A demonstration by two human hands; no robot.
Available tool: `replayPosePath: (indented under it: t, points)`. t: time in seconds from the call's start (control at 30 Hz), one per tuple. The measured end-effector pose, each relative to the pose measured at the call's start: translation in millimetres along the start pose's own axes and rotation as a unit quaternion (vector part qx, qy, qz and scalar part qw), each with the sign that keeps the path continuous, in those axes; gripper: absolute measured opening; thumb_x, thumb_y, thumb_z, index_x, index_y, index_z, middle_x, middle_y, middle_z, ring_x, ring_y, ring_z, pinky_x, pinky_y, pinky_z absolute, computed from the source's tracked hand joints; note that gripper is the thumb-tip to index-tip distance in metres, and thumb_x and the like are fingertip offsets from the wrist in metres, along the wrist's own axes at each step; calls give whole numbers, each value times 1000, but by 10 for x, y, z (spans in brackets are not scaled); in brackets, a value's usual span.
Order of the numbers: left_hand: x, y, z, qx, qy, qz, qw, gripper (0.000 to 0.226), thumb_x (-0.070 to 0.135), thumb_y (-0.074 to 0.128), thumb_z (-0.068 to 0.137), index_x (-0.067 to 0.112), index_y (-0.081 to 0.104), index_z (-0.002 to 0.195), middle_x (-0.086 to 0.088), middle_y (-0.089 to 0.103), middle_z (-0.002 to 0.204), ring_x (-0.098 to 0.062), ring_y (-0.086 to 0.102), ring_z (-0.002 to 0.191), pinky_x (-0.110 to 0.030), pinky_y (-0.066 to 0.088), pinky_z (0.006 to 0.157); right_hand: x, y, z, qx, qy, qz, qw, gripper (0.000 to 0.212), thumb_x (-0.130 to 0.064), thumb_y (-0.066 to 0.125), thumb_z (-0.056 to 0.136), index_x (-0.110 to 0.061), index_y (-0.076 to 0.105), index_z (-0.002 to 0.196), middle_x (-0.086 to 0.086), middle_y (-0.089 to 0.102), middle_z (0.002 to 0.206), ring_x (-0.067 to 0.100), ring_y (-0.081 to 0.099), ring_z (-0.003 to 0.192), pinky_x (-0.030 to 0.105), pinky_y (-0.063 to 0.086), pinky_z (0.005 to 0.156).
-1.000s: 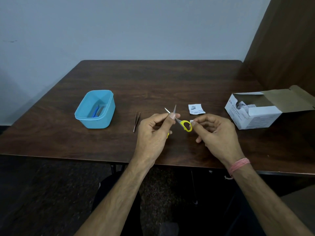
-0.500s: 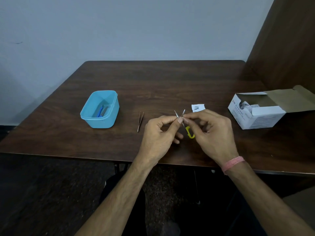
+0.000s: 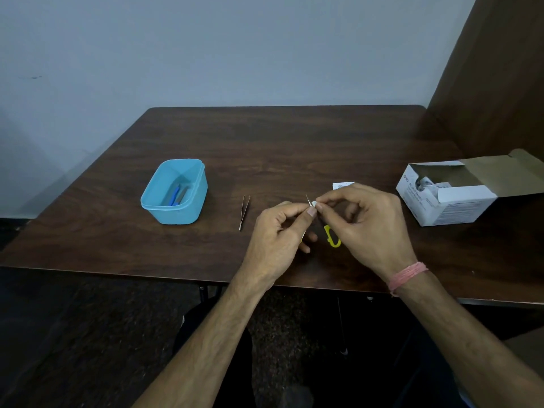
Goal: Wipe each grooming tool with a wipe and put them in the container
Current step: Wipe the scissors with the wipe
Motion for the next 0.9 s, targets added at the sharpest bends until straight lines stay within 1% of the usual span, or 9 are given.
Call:
replayPosePath:
  t: [0.13,0.2,0.3,0.37,0.47,0.5,0.63,0.8,0.9]
  points:
    - [4,-3,2,-10,16,28,999,19,21,70,112,18,89,118,13,65,91,-6,67,81,-30,63,68,11,-28,26,28,34,-7,999,6,-20,88,93,-26,86,94,-19,74,82,9,60,54,9,40,59]
    - [10,-11,2,-10,20,35,999,19,21,72,111,18,89,119,13,61,89,-2,64,81,-30,65,70,-5,-33,7,21,35,1,999,5,-19,88,93,-24,86,95,-20,73,83,5,59,53,8,40,57]
    - [7,-4,9,-11,28,40,999,18,24,73,111,21,89,119,7,67,95,-6,66,85,-32,66,73,12,-52,-5,29,47,9,998,4,-24,87,94,-28,86,95,-21,73,83,11,57,53,14,41,57]
    - [10,11,1,-7,35,37,999,17,25,74,110,24,89,119,-3,74,101,-12,69,88,-40,69,78,29,-50,-26,48,45,19,998,6,-24,89,94,-29,87,97,-18,77,86,15,59,55,24,48,57]
    - [7,-5,10,19,29,21,999,14,32,77,107,30,90,112,-12,80,102,-35,74,88,-56,65,83,30,-41,-99,72,32,27,996,9,-21,90,93,-26,86,100,-16,77,83,18,58,55,30,50,56]
    - [11,-10,11,24,28,10,999,13,31,78,107,28,90,109,-17,81,100,-38,73,85,-54,62,82,18,-35,-136,67,22,16,997,9,-21,90,93,-25,86,100,-18,74,81,17,58,55,24,47,57]
    - [24,-13,4,27,28,-30,999,11,16,78,107,11,88,105,-21,82,99,-16,73,88,-34,59,87,-11,31,-277,26,-35,-43,998,9,-16,86,95,-22,86,103,-19,71,89,11,57,62,16,44,65]
    - [17,1,6,26,0,-62,998,10,21,81,105,14,88,105,-23,83,100,-27,77,90,-66,61,100,32,36,-315,18,-63,-55,996,12,-12,83,98,-18,85,108,-15,73,99,-11,54,77,12,42,74]
    - [27,5,11,34,-9,-79,996,10,22,84,103,13,87,107,-31,79,102,-32,76,89,-72,60,99,27,17,-325,-10,-93,-73,993,12,-14,81,100,-22,84,109,-15,72,101,-1,58,91,25,53,77]
Point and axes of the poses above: each hand's wrist, its own z-axis towards the middle knuckle, its own y-axis out of the palm, x = y × z, the point moved 1 cm from there along z, towards the middle knuckle
